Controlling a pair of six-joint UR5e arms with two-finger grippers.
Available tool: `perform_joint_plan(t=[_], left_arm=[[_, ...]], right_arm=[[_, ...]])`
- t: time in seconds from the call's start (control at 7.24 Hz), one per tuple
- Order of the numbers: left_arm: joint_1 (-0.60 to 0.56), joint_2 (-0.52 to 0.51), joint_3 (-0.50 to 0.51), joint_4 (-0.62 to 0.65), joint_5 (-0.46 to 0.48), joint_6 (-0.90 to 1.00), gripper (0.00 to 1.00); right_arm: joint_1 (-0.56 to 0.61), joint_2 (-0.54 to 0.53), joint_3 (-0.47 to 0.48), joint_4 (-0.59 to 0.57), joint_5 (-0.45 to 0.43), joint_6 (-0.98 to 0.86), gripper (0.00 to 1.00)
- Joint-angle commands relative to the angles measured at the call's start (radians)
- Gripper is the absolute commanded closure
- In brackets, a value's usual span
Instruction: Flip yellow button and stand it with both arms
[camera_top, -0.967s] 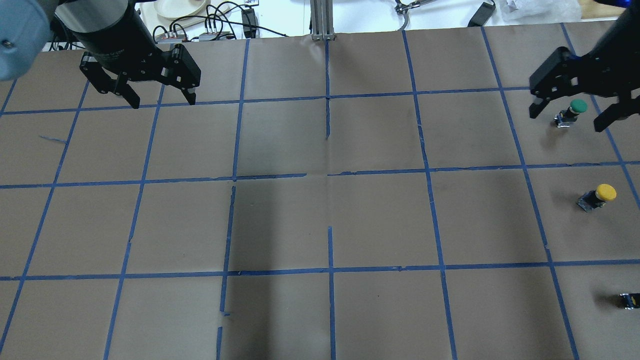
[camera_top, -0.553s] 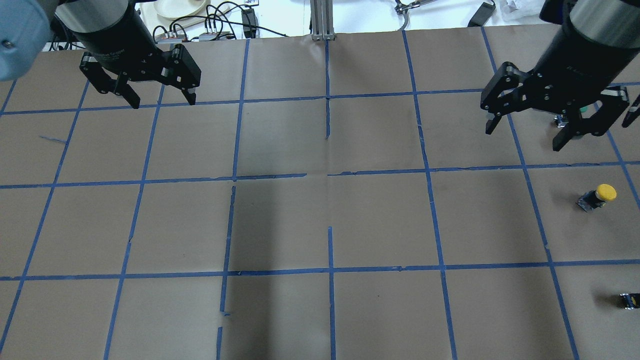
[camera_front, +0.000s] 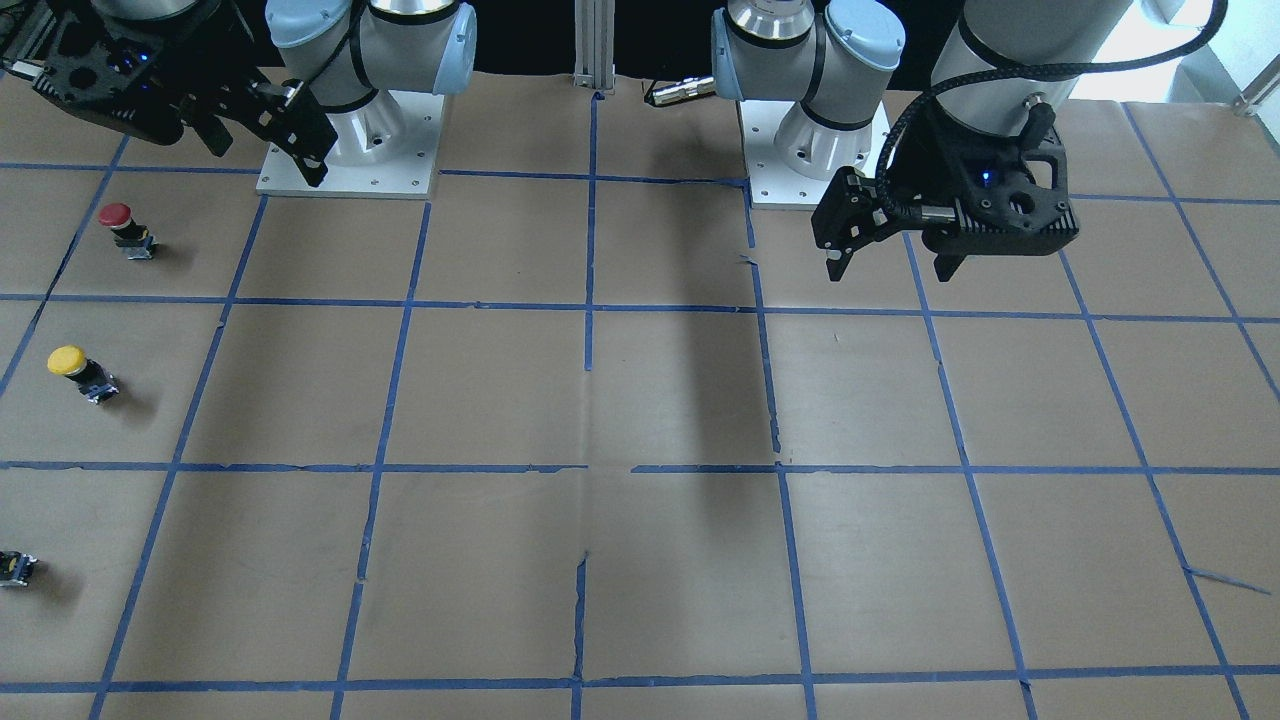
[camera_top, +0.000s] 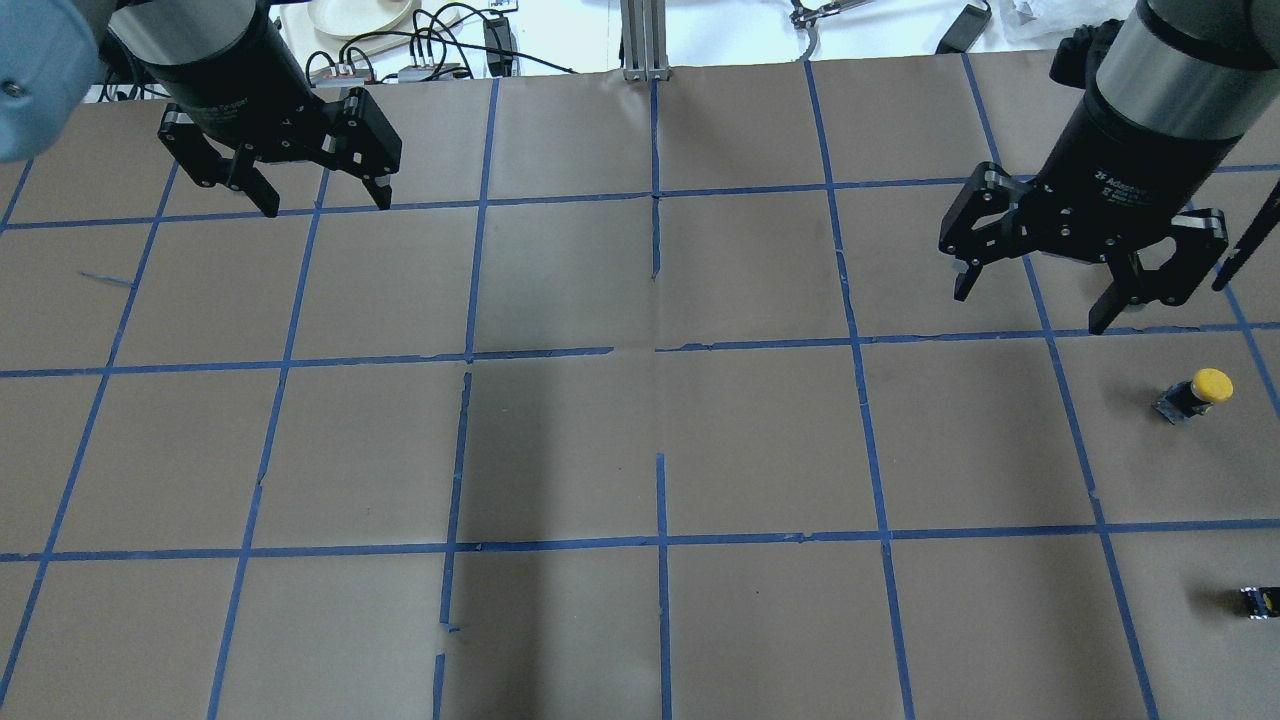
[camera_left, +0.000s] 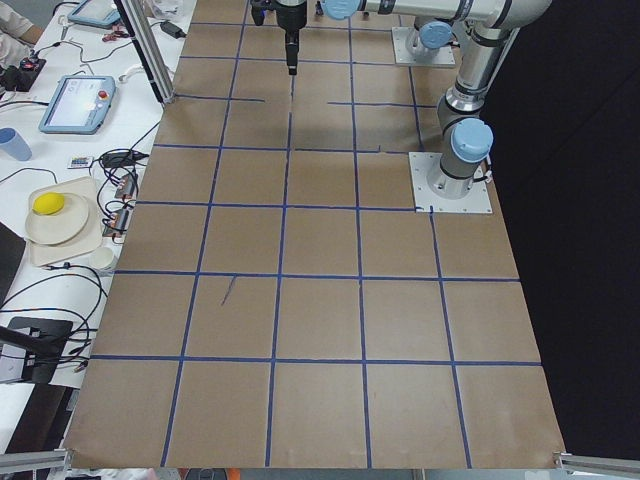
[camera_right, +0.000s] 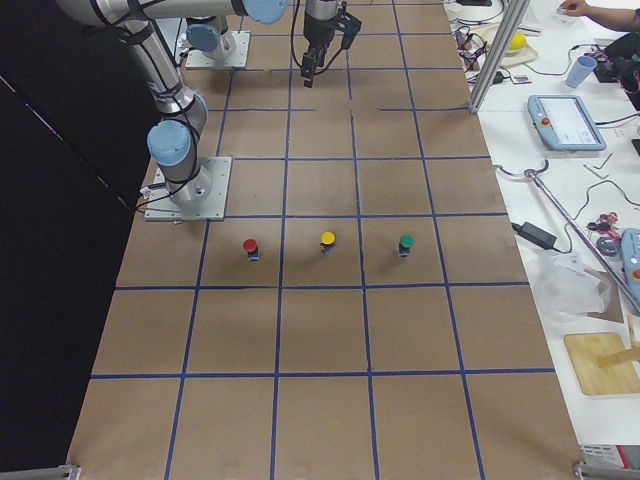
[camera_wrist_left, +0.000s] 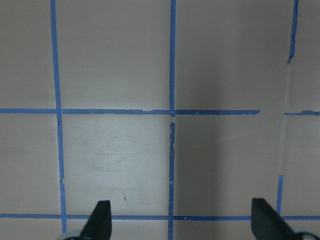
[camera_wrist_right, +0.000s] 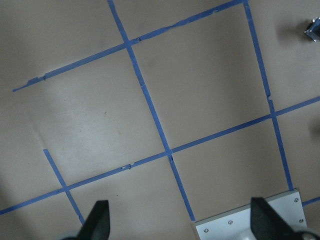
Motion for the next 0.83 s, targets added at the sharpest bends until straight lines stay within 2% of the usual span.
perform_joint_plan(t=[0.0, 0.69], left_arm=[[0.001, 0.004, 0.001, -0.009, -0.003, 0.0, 0.03], [0.001, 0.004, 0.002, -0.009, -0.003, 0.0, 0.03]], right_arm=[[0.054, -0.004, 0.013, -0.015, -0.002, 0.0, 0.0], [0.042, -0.001, 0.027, -0.018, -0.018, -0.059, 0.0]])
